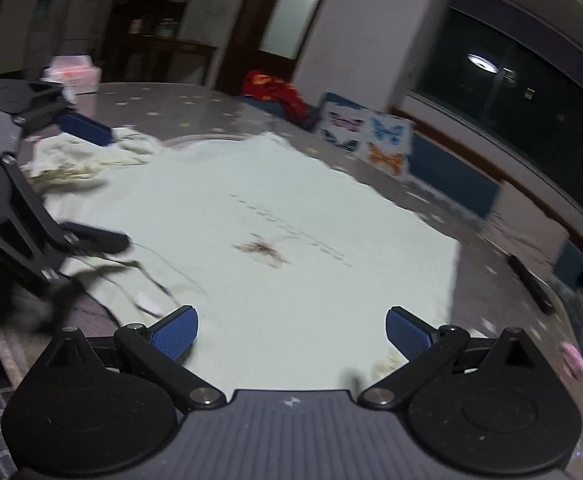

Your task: Fold clothes

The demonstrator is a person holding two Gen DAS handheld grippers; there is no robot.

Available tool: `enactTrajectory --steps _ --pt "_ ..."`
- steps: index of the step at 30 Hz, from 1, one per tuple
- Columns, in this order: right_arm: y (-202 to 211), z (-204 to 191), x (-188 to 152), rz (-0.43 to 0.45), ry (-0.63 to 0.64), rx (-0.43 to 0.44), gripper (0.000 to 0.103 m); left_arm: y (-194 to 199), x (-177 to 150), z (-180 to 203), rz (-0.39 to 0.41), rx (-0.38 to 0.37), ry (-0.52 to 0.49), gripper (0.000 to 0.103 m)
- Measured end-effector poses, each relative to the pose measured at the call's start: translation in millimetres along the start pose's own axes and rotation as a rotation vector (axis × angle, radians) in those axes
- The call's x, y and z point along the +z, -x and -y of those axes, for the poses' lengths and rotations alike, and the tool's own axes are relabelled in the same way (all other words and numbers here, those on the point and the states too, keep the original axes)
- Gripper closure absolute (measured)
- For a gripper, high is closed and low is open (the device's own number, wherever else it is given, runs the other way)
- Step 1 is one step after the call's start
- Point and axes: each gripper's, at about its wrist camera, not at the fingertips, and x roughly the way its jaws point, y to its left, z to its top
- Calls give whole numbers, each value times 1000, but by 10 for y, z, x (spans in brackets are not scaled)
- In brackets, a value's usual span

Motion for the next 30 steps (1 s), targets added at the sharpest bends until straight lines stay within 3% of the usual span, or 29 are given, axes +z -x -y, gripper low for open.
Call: enactTrajectory --steps 3,8,13,19,30 --pt "24 6 -110 -38 12 -13 1 -1 10 11 -2 4 1 0" --pt "234 22 -163 -17 23 10 1 9 21 28 0 3 -4 0" --pt "319 62 -220 -18 1 -53 0 -10 61 68 5 -4 -1 0" --pt "353 -3 -273 -29 29 -28 0 -44 137 119 -3 -24 2 0" --pt "382 150 -304 -31 -89 -6 0 -243 343 332 -67 -100 29 0"
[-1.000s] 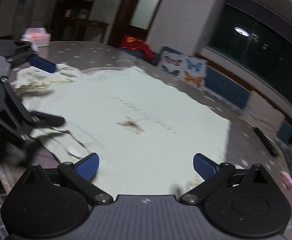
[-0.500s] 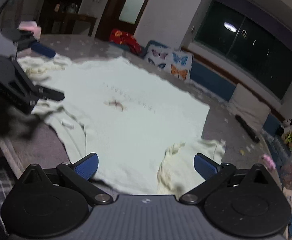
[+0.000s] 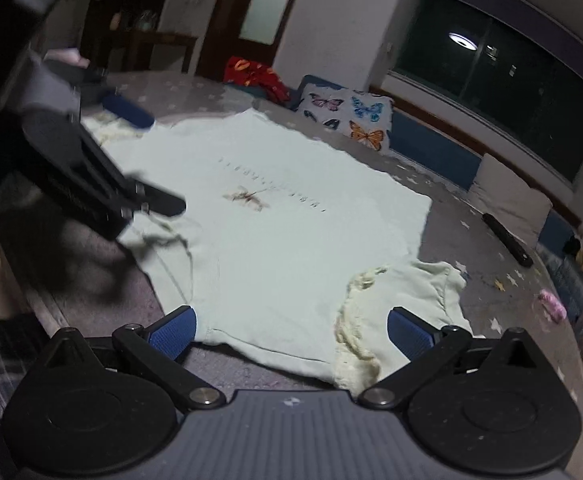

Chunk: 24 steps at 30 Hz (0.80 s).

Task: Fold clothes
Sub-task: 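Grasp the other sleeve with the right gripper and lift it toward the body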

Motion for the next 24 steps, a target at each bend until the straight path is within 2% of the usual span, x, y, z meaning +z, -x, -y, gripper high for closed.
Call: enactTrajectory --steps 4,13,16,24 --pt "43 264 -39 -8 -146 -31 1 -75 80 57 -25 -29 21 0" --pt "-21 1095 -380 -44 -558 -145 18 -195 247 253 -43 -92 24 0" --pt "-76 1278 -454 -41 -636 -155 23 -221 286 340 -45 -112 13 0" --pt "-229 1432 -472 -35 -698 -170 55 -315 384 519 -52 -150 0 0"
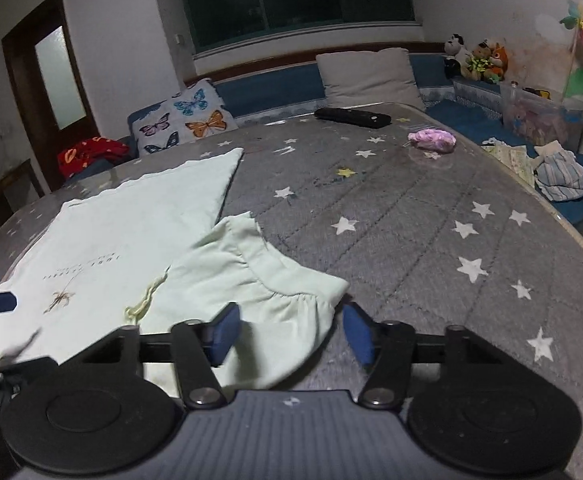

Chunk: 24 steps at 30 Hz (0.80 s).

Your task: Fold clothes

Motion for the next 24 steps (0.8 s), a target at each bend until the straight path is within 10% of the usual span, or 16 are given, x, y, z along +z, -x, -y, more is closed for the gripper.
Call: enactTrajectory --steps 6,24 --pt "22 52 -7 11 -26 -10 93 -123 52 123 -16 -28 -21 0" --pt "502 -471 304 122 71 221 97 -166 28 148 -10 -39 -31 0"
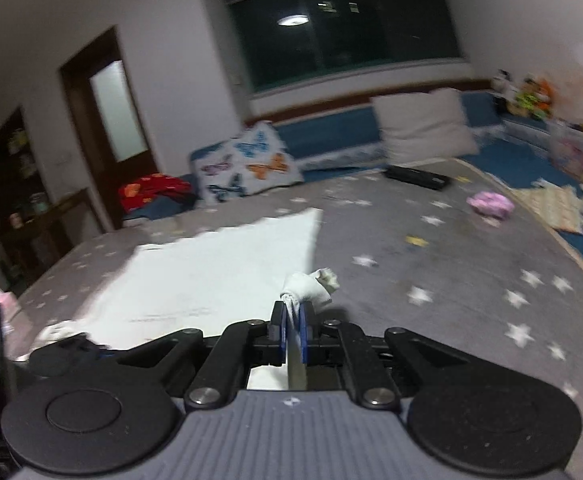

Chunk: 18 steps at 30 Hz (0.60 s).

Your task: Fold clothes

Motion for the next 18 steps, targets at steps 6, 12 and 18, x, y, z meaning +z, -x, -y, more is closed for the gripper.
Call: enactTrajectory --steps 6,12,18 --pt "-160 -410 -2 -37 86 110 97 185 -48 -278 33 64 43 0" --pt "-412 -598 -186 -130 120 168 93 210 -137 -501 14 109 90 0" --pt "-305 -536 -280 -178 126 180 78 187 -145 -534 6 112 102 0"
